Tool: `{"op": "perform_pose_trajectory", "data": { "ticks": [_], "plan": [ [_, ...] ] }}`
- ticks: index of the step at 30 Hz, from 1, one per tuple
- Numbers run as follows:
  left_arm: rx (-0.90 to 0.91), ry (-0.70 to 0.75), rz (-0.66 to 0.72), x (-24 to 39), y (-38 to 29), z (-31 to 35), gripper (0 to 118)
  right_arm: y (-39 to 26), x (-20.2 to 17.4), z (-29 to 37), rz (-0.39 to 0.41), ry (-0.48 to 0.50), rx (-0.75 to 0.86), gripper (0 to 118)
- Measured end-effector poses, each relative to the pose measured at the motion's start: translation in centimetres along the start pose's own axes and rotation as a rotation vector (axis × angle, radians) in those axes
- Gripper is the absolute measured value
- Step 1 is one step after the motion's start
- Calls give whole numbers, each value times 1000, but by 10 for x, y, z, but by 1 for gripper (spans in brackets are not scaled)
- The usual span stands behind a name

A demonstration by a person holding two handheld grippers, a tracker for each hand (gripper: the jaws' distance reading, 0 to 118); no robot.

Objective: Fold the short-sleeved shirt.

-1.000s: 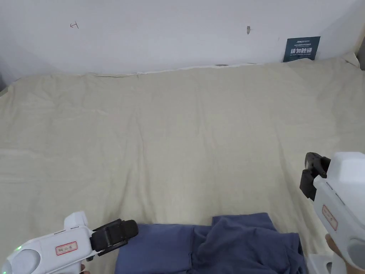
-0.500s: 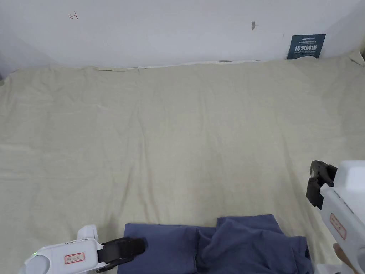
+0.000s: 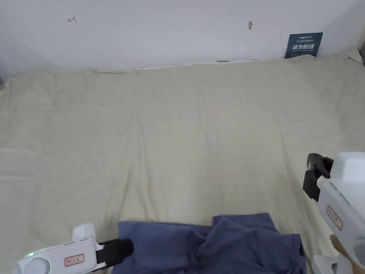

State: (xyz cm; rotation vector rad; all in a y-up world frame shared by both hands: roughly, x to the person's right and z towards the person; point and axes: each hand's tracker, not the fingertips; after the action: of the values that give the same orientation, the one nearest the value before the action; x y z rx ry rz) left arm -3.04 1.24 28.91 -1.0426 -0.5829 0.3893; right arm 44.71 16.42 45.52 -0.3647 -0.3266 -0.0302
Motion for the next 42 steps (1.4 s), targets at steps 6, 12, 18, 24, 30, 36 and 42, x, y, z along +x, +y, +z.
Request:
{"op": "perform_pose_trajectory", "data": {
  "ticks": [6,12,18,24,30,36,42],
  "plan": [
    [82,176,46,-6,12,63,9,5,-3,2,-8,26,27,1],
    [71,277,-33,57,16,75,9,8,-5,6,-12,48,44,1],
    [-9,144,-168,145,11,27,9,8,1,14,-20,44,55,1],
    [-120,75,-269,218,-7,-46,9,7,13,21,-22,24,61,1],
    [-245,97,-368,261,-39,-120,10,6,28,25,-23,-11,60,1],
    [-266,60,-326,268,-55,-144,102,4,36,27,-22,-28,56,1],
    [-80,-4,-324,278,-42,-99,110,5,39,28,-31,-34,59,1]
  ]
}}
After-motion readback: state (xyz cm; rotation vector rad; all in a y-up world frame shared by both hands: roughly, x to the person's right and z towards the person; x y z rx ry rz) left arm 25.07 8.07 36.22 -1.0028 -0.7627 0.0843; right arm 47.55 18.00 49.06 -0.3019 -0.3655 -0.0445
